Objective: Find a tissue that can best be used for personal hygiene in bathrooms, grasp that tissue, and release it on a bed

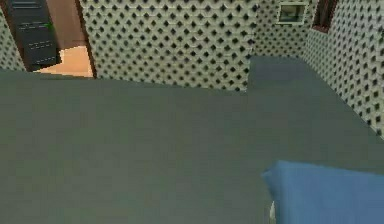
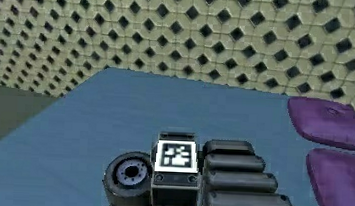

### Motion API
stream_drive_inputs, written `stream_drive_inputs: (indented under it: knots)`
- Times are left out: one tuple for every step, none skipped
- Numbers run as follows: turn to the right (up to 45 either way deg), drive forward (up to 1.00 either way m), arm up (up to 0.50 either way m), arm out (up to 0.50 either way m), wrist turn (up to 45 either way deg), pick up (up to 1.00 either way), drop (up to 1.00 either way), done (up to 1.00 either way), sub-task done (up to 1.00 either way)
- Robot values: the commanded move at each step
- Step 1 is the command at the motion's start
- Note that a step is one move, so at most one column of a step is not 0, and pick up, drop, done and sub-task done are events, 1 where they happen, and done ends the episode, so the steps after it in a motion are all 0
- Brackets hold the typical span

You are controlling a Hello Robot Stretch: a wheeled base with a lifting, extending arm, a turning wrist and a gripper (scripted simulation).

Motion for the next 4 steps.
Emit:
stream_drive_inputs:
  knots:
    - [45.0, 0.00, 0.00, 0.00, 0.0, 0.00, 0.00, 0.00, 0.00]
    - [12.0, 0.00, 0.00, 0.00, 0.0, 0.00, 0.00, 0.00, 0.00]
    - [-45.0, 0.00, 0.00, 0.00, 0.0, 0.00, 0.00, 0.00, 0.00]
    - [-45.0, 0.00, 0.00, 0.00, 0.0, 0.00, 0.00, 0.00, 0.00]
